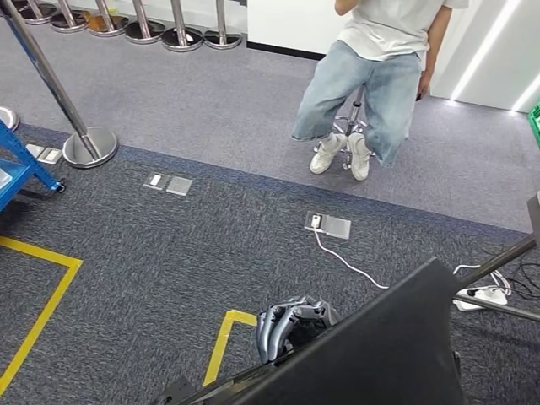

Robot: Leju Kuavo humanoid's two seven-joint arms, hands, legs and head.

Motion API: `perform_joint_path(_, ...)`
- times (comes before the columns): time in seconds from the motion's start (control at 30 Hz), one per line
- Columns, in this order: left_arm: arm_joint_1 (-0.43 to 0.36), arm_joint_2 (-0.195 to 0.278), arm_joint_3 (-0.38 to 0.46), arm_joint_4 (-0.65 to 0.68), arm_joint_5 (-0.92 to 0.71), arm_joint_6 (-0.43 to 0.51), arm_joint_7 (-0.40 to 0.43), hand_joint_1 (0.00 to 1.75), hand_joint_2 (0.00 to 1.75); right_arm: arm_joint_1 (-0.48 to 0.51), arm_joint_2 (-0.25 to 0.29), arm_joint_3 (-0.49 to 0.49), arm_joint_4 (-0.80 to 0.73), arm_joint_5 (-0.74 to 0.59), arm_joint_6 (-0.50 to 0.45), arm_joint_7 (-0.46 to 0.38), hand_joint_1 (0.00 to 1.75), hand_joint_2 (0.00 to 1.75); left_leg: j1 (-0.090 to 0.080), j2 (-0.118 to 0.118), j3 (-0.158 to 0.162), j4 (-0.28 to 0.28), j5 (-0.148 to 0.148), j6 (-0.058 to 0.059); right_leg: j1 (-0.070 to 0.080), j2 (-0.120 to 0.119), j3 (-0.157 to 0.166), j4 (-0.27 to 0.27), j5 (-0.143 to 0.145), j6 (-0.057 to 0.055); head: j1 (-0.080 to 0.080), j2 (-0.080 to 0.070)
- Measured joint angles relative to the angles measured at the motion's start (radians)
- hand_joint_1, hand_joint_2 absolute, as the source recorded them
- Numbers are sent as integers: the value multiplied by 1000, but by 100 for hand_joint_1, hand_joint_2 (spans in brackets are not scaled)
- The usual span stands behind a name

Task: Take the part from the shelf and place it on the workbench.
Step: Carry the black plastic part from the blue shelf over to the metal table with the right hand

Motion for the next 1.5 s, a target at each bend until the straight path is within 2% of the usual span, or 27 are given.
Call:
perform_joint_path(0.07, 0, -1, 0, 0, 0, 0, 0, 0, 175, 0, 0, 0, 0, 0, 0, 0, 175, 175, 1, 18, 4, -3, -5, -10, 2, 19, 1, -9, 1, -10, 0, 0)
perform_joint_path(0.13, -2, -1, 0, 0, 0, 0, 0, 0, 175, -1, 1, 0, -1, -1, 1, 0, 175, 175, 4, 0, 0, 17, -24, -18, -2, 39, 6, -21, 8, -22, -1, 0)
perform_joint_path(0.2, -1, -1, 0, 0, 0, 1, 0, 0, 175, -2, 2, 0, -1, -1, 2, 0, 175, 175, 6, -42, -43, 113, -78, -23, -7, 58, 9, -27, 12, -30, -2, 0)
perform_joint_path(0.27, 3, -1, 0, 0, 0, 1, 0, 0, 175, -2, 4, 0, 0, -1, 2, 0, 175, 175, 7, -59, -108, 243, -127, -28, -9, 82, 10, -26, 11, -32, -3, 0)
perform_joint_path(0.3, 5, -1, 0, 0, 0, 0, 0, 0, 175, -2, 4, 1, 1, -1, 2, 0, 175, 175, 8, -61, -127, 274, -128, -30, -9, 95, 11, -25, 11, -32, -3, 0)
perform_joint_path(0.37, 6, 0, 0, 0, 0, 1, 1, 0, 175, -1, 4, 1, 3, -1, 2, 0, 175, 175, 12, -65, -112, 220, -73, -34, -13, 122, 13, -21, 8, -28, -3, 0)
perform_joint_path(0.43, 6, 0, 0, 0, 0, 1, 1, 0, 175, -2, 4, 1, 4, -2, 2, 0, 175, 175, 22, -101, -61, 94, -7, -40, -16, 147, 9, -7, 0, -17, -3, 0)
perform_joint_path(0.5, 6, 0, 0, 0, 0, 0, 0, 0, 175, -2, 5, 1, 5, -2, 2, 1, 175, 175, 26, -136, -35, 31, 9, -37, -19, 167, -4, 8, -5, -5, -3, 0)
perform_joint_path(0.57, 4, 0, 1, 0, 1, -1, 0, 0, 175, -1, 5, 1, 6, -4, 4, 2, 175, 175, 23, -133, -35, 28, 4, -23, -22, 184, -13, 10, -3, 4, -3, 0)
perform_joint_path(0.6, 3, 0, 1, 0, 1, -1, 1, 0, 175, -1, 5, 1, 6, -6, 4, 2, 175, 175, 23, -124, -34, 26, 5, -18, -23, 180, -14, 13, -6, 8, -2, 0)
perform_joint_path(0.67, 1, 0, 1, 0, 1, -1, 2, 0, 175, -3, 5, 1, 7, -8, 6, 2, 175, 175, 24, -105, -31, 23, 6, -5, -21, 142, -36, 61, -36, 17, 2, 0)
perform_joint_path(0.73, 3, 1, 1, 0, 0, -1, 2, 0, 175, -4, 6, 2, 9, -10, 7, 3, 175, 175, 21, -83, -29, 23, 3, 3, -22, 95, -94, 183, -93, 25, 5, 0)
perform_joint_path(0.77, 4, 1, 2, 0, 0, -1, 3, 0, 175, -4, 6, 3, 10, -10, 7, 3, 175, 175, 18, -71, -29, 23, 2, 5, -23, 85, -127, 246, -116, 27, 5, 0)
perform_joint_path(0.8, 5, 1, 2, 0, 0, -1, 3, 0, 175, -3, 6, 3, 12, -10, 7, 3, 175, 175, 16, -60, -28, 23, 0, 7, -24, 81, -148, 285, -122, 28, 5, 0)
perform_joint_path(0.83, 4, 1, 2, 0, 0, -1, 4, 0, 175, -2, 6, 3, 13, -10, 7, 3, 175, 175, 14, -50, -26, 23, -2, 8, -24, 79, -151, 287, -110, 27, 5, 0)
perform_joint_path(0.87, 4, 1, 2, 0, 0, -1, 4, 0, 175, -2, 6, 4, 14, -11, 7, 3, 175, 175, 12, -40, -23, 23, -5, 8, -23, 75, -134, 248, -81, 24, 5, 0)
perform_joint_path(0.93, 2, 1, 2, 0, 0, -1, 3, 0, 175, -2, 6, 5, 14, -12, 8, 3, 175, 175, 9, -24, -12, 21, -12, 6, -15, 48, -64, 112, -18, 11, 5, 0)
perform_joint_path(0.97, 2, 0, 2, 0, 0, -1, 3, 0, 175, -4, 6, 5, 14, -13, 8, 3, 175, 175, 8, -17, -7, 20, -15, 3, -8, 31, -36, 56, -2, 4, 5, 0)
perform_joint_path(1.03, 2, -1, 3, 0, 0, -1, 3, 0, 175, -6, 6, 6, 14, -13, 8, 3, 175, 175, 7, -1, -2, 17, -20, -5, 4, 13, -17, 17, -3, -8, 4, 0)
perform_joint_path(1.1, -1, -3, 3, 0, 0, -1, 3, 0, 175, -6, 7, 8, 13, -13, 8, 3, 175, 175, 8, 12, 5, 14, -25, -14, 5, 30, -13, 4, 0, -17, 4, 0)
perform_joint_path(1.17, -2, -4, 2, 0, 0, 0, 3, 0, 175, -7, 9, 9, 13, -13, 8, 3, 175, 175, 9, -12, -3, 45, -50, -20, -2, 48, -3, -11, 6, -26, 4, 0)
perform_joint_path(1.23, -1, -4, 2, 0, 0, 0, 3, 0, 175, -9, 12, 9, 14, -13, 8, 3, 175, 175, 9, -50, -55, 152, -104, -24, -7, 66, 3, -17, 8, -32, 2, 0)
perform_joint_path(1.3, 3, -4, 3, 0, 0, 0, 3, 0, 175, -8, 13, 10, 16, -13, 8, 4, 175, 175, 9, -60, -119, 268, -138, -28, -7, 90, 4, -17, 7, -33, 2, 0)
perform_joint_path(1.33, 4, -4, 3, 0, 0, 0, 3, 0, 175, -7, 13, 10, 16, -13, 8, 4, 175, 175, 10, -61, -133, 283, -129, -30, -8, 103, 6, -16, 6, -33, 2, 0)
perform_joint_path(1.37, 5, -3, 3, 0, 0, 0, 3, 0, 175, -7, 13, 10, 17, -13, 8, 4, 175, 175, 11, -63, -130, 259, -100, -31, -10, 117, 7, -15, 5, -31, 2, 0)
perform_joint_path(1.43, 4, -2, 3, 0, 0, 0, 3, 0, 175, -7, 14, 10, 17, -14, 8, 4, 175, 175, 19, -91, -85, 139, -24, -37, -14, 142, 8, -6, -2, -22, 2, 0)
perform_joint_path(1.5, 4, -2, 3, 0, -1, -1, 2, 0, 175, -9, 14, 10, 18, -14, 9, 4, 175, 175, 27, -132, -52, 53, 6, -37, -15, 163, -3, 11, -9, -11, 3, 0)
